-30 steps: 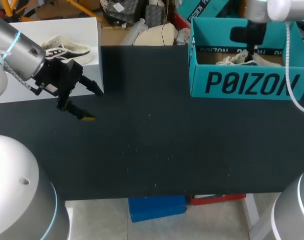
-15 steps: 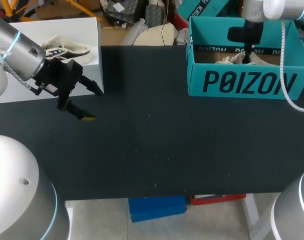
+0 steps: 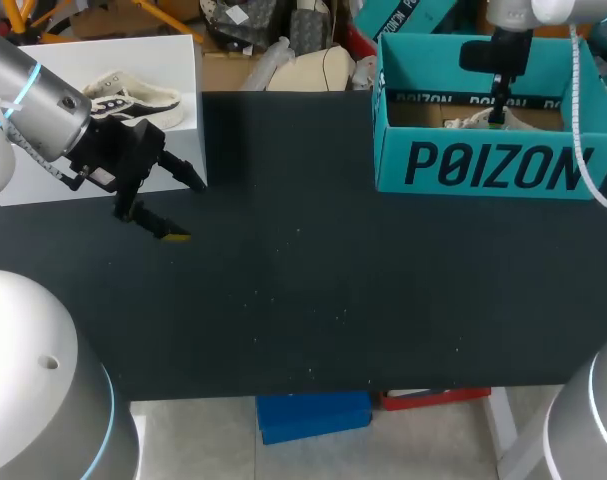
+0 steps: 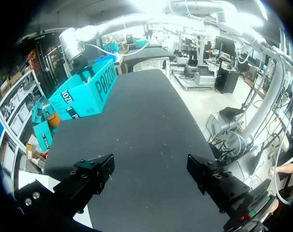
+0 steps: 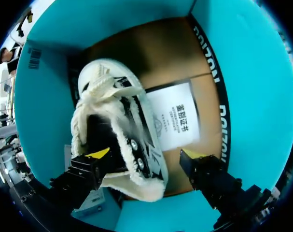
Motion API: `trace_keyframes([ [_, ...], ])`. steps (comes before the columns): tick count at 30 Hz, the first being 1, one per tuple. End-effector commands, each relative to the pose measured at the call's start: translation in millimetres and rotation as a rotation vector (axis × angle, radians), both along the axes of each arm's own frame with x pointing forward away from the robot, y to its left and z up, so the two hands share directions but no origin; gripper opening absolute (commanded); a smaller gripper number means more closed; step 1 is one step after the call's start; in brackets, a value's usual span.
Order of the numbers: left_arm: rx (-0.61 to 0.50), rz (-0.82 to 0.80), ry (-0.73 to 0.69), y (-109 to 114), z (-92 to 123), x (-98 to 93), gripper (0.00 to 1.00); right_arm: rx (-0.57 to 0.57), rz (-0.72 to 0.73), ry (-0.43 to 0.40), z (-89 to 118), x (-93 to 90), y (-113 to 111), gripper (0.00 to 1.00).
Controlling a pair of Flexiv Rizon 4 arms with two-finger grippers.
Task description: Take the shoe out of the shoebox, open the shoe tongue, remove and reinsert the insole, then place the shoe into the shoebox
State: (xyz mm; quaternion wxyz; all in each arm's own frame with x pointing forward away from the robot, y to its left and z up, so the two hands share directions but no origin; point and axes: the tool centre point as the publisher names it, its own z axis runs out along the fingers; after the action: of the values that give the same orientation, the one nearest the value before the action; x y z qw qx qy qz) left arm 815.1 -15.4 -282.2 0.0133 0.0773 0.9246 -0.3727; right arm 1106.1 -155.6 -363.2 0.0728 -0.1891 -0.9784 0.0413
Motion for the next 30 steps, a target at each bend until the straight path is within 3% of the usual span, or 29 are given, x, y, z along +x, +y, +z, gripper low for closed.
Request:
trace_keyframes([
  [1,0.004,0.001,0.0,0.1,0.5,-0.5,1.0,-0.037,-0.011,-0.034,44.8,-17.0,1.9,1.0],
  [9,0.004,0.001,0.0,0.1,0.5,-0.5,1.0,-0.115,-0.06,-0.017,105.6,-34.3,14.3,1.0],
  [14,0.004,0.001,0.0,0.1,0.5,-0.5,1.0,-0.152,-0.102,-0.107,146.8,-52.8,32.9,1.0],
  [18,0.004,0.001,0.0,0.1,0.5,-0.5,1.0,-0.166,-0.118,-0.164,173.7,-69.9,60.0,1.0],
  [25,0.004,0.001,0.0,0.1,0.5,-0.5,1.0,-0.214,-0.153,-0.225,191.5,-100.0,111.1,1.0],
  [30,0.004,0.001,0.0,0.1,0.5,-0.5,1.0,-0.227,-0.181,-0.264,191.3,-124.3,151.0,1.0],
])
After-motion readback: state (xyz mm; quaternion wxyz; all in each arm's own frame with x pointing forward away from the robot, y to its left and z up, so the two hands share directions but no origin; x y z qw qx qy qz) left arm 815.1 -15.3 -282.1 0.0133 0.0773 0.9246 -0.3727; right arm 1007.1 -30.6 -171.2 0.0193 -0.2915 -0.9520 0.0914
